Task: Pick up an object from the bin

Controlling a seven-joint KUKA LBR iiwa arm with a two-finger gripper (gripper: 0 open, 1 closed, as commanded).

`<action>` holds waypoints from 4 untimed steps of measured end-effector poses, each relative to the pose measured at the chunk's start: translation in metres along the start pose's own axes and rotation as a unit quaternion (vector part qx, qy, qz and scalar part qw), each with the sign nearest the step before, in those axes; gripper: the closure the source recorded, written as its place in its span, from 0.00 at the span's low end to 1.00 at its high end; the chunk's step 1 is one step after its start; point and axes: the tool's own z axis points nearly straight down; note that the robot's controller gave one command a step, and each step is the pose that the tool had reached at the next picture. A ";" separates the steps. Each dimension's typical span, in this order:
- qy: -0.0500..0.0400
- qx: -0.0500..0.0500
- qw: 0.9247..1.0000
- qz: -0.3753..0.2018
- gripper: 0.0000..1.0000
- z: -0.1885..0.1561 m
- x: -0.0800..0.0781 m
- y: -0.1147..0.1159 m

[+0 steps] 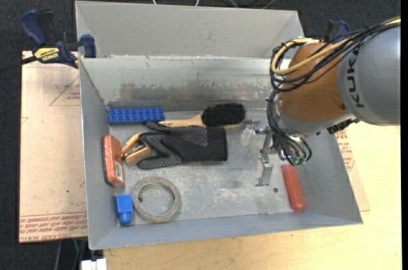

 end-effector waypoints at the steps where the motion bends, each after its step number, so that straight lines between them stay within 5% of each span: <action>1: -0.003 0.000 1.000 -0.001 0.00 -0.005 -0.002 0.000; 2: -0.003 0.000 1.000 0.028 0.00 0.014 0.012 0.024; 3: -0.007 -0.001 1.000 0.016 0.00 0.054 -0.028 0.083; 4: -0.005 0.000 0.999 0.036 0.00 0.012 -0.069 0.087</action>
Offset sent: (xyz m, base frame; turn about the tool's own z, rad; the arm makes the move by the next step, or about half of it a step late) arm -0.0179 0.0320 -0.0202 0.0753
